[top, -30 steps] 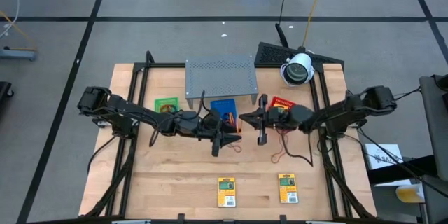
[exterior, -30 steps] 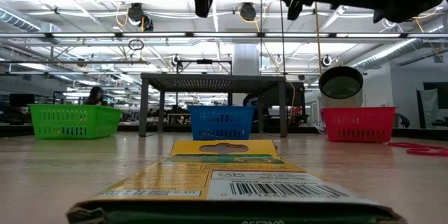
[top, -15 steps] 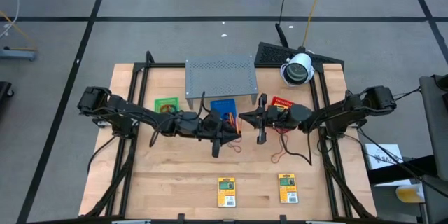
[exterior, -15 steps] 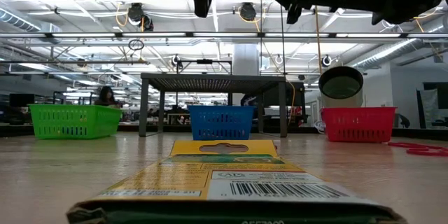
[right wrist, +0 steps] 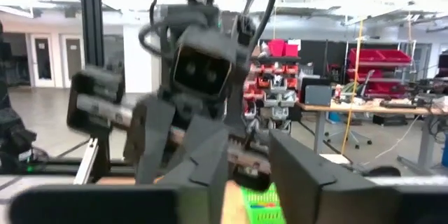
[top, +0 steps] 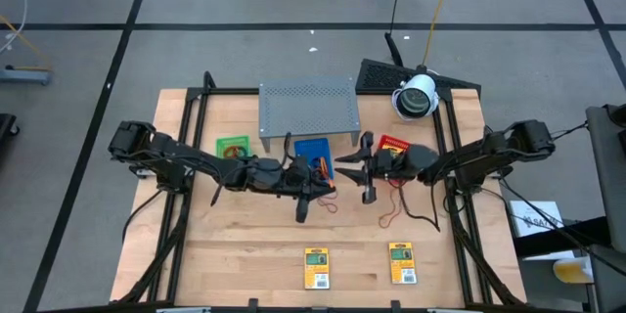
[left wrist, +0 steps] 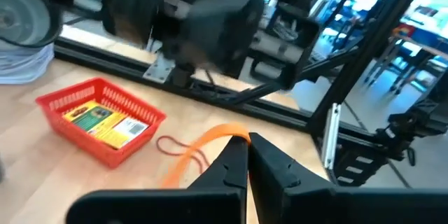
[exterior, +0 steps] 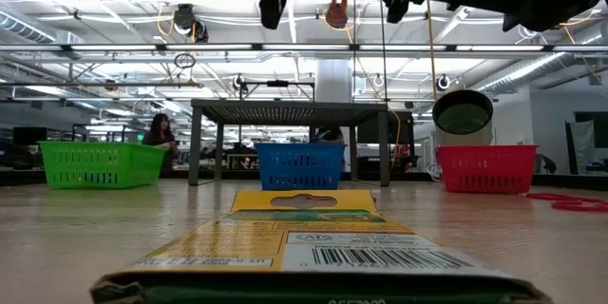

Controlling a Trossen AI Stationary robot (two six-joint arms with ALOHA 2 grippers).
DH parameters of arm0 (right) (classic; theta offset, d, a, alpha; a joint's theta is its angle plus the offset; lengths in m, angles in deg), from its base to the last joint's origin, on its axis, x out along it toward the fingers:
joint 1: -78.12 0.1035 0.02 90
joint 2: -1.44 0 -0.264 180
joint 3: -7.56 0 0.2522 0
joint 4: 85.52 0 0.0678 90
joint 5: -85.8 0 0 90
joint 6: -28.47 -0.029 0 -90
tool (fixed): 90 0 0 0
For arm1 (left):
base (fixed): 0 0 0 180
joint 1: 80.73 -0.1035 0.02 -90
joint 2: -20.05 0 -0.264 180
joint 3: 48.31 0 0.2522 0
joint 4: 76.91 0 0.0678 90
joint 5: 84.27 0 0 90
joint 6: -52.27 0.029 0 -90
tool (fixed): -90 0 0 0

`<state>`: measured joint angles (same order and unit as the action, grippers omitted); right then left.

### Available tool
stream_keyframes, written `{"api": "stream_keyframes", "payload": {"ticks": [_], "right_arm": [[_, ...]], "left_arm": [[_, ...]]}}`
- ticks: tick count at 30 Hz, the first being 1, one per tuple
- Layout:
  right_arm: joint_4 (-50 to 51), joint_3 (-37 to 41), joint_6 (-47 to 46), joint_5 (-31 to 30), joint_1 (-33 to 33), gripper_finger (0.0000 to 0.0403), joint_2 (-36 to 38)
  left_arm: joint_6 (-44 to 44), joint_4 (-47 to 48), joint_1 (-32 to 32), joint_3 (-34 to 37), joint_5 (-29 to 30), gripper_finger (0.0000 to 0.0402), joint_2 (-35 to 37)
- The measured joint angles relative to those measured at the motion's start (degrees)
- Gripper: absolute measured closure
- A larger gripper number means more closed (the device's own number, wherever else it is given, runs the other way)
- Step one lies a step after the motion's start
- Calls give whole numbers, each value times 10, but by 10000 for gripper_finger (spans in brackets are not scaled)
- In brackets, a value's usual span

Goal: Pick & Place Office Desk Supplies
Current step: Put the orange rubber band into the blue bin

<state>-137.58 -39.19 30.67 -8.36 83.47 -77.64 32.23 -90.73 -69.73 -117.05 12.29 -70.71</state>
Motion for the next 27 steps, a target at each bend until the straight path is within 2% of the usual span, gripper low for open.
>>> {"api": "stream_keyframes", "payload": {"ticks": [5, 10, 18, 23, 27], "right_arm": [[8, 0, -13, 0, 0, 238, 7], [29, 0, -32, 0, 0, 206, 18], [51, 0, -33, 0, 0, 211, 26], [56, 0, -33, 0, 0, 222, 26], [57, 0, -39, 0, 0, 228, 26]], "left_arm": [[5, 36, 0, 0, 26, 396, 0], [-4, 88, -15, 0, 41, 395, 0], [-37, 192, -69, 0, 46, 391, 0], [-109, 259, -106, 0, 46, 373, 0], [-137, 293, -125, 0, 17, 363, 0]]}}
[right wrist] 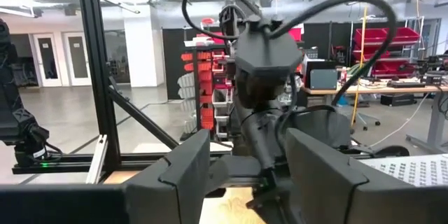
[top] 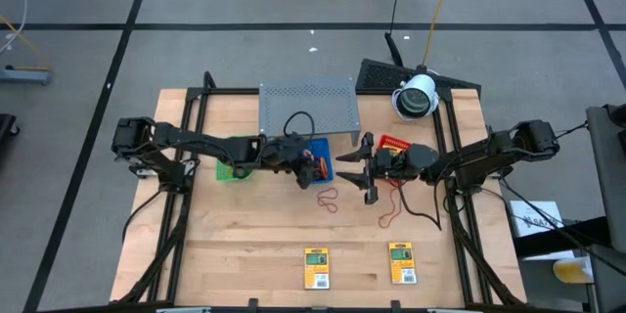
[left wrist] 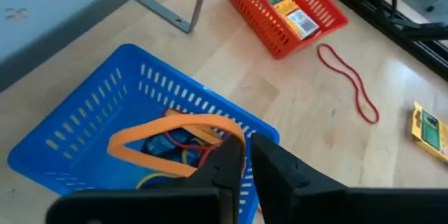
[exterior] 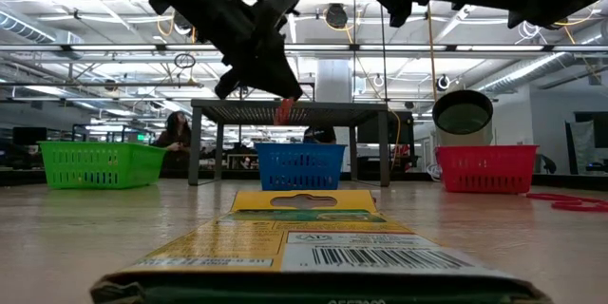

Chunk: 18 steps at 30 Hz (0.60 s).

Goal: Pick & Place Office Desk Supplies
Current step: Put the orange rubber band into the blue bin

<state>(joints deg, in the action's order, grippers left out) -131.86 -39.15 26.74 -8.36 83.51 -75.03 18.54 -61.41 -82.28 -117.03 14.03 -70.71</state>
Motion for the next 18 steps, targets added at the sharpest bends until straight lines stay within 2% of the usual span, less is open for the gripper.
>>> {"api": "stream_keyframes", "payload": {"ticks": [3, 7, 18], "right_arm": [[4, 0, -2, 0, 0, 230, 0], [4, 0, -2, 0, 0, 231, 0], [5, 0, -6, 0, 0, 232, 0]], "left_arm": [[-1, -5, -3, 0, -7, 349, 0], [6, -18, -2, 0, 13, 319, 0], [-17, -18, -2, 0, 23, 207, 0]]}}
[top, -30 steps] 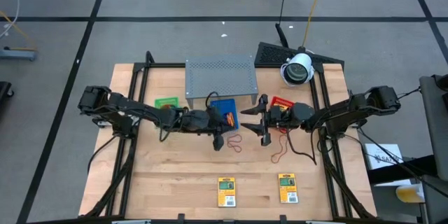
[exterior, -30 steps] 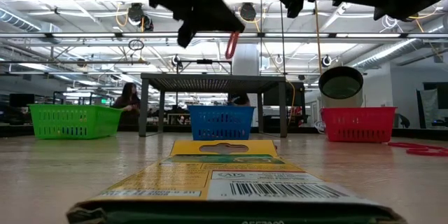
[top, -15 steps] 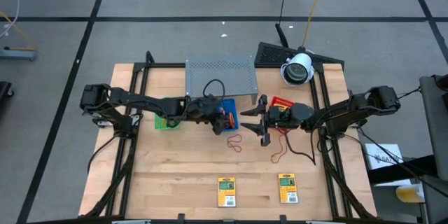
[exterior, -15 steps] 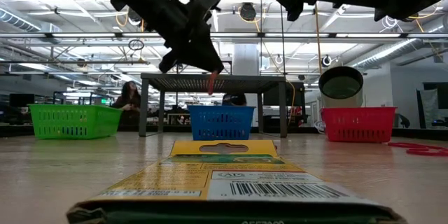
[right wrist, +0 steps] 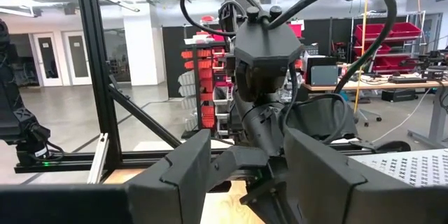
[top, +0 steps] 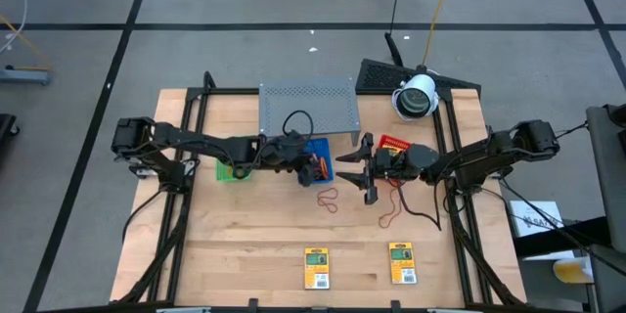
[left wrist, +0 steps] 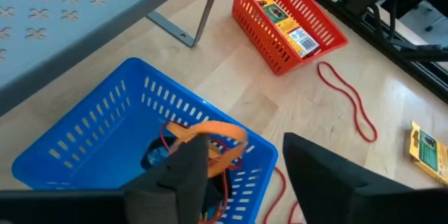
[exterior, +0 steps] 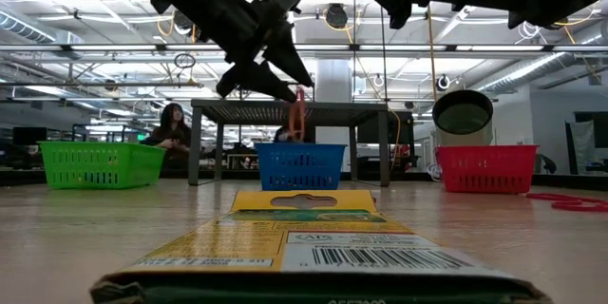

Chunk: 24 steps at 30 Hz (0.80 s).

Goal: Pick & Place Office Desk Supplies
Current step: Put the orange rubber band into the blue bin, then put the red rubber band into the blue bin

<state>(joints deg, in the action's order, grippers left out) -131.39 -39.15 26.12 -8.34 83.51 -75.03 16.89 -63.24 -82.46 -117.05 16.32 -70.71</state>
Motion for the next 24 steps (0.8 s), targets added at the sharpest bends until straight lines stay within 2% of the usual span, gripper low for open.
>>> {"api": "stream_keyframes", "payload": {"ticks": [5, 10, 16, 20, 24], "right_arm": [[0, 0, 0, 0, 0, 232, 0], [3, 0, 0, 0, 0, 232, 0], [66, 0, -15, 9, 0, 232, 17], [126, -1, -39, 54, 3, 232, 46], [157, -1, -36, 58, 36, 232, 66]], "left_arm": [[-22, 0, 1, 0, 0, 181, 0], [-27, 0, 2, 0, 13, 179, 0], [-2, -1, 27, 0, -107, 178, 0], [46, -17, 66, 0, -110, 178, 0], [105, -47, 110, 0, -107, 178, 0]]}}
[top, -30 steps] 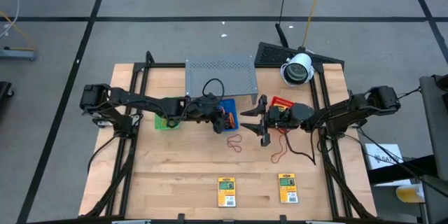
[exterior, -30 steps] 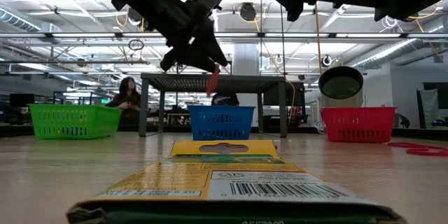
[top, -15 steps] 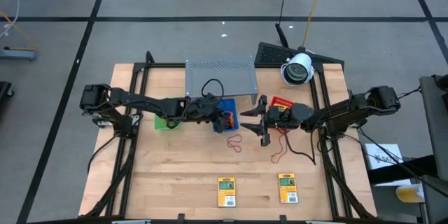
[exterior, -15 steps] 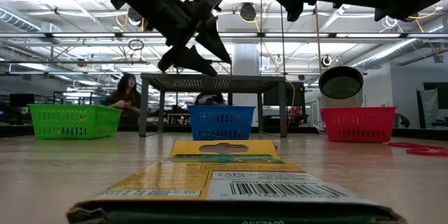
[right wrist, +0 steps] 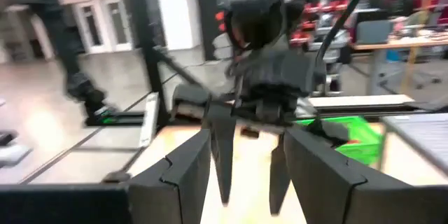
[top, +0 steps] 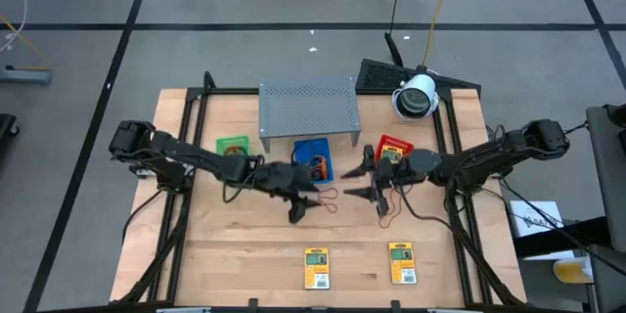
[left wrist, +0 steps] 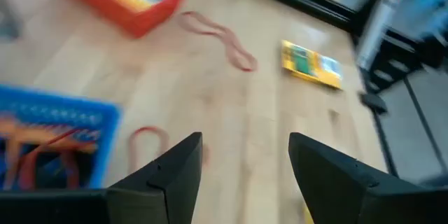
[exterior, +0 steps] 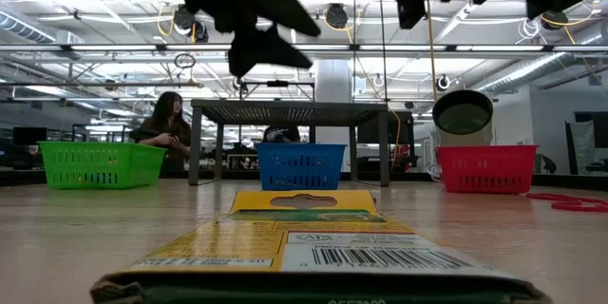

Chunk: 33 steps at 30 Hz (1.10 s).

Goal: Pick & Place Office Desk Supplies
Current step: Put the red rubber band into the blue bin

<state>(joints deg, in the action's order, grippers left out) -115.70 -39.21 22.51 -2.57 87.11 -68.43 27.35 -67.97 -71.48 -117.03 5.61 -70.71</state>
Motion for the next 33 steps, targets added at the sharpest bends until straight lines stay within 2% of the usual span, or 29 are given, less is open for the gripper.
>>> {"api": "stream_keyframes", "payload": {"ticks": [3, 6, 11, 14, 16, 19, 22, 28, 33], "right_arm": [[16, 0, 3, -6, 35, 232, 0], [26, 0, 8, -46, 74, 232, 0], [27, 0, 19, -126, 121, 232, 0], [18, 0, 22, -137, 134, 232, 0], [19, 0, 22, -137, 139, 232, 0], [19, 0, 22, -138, 145, 232, 0], [17, 0, 22, -138, 148, 232, 0], [13, 0, 22, -139, 148, 232, 0], [9, 0, 20, -155, 150, 232, 0]], "left_arm": [[46, -4, 37, 0, 19, 178, 0], [57, 4, 78, 0, 73, 178, 0], [12, 21, 158, 0, 235, 179, -1], [-52, 25, 208, 0, 340, 179, -25], [-91, 16, 230, 0, 384, 179, -60], [-146, -3, 248, 0, 408, 179, -123], [-185, -59, 247, 0, 411, 179, -178], [-191, -147, 223, 0, 418, 179, -244], [-188, -146, 195, 0, 423, 179, -269]]}}
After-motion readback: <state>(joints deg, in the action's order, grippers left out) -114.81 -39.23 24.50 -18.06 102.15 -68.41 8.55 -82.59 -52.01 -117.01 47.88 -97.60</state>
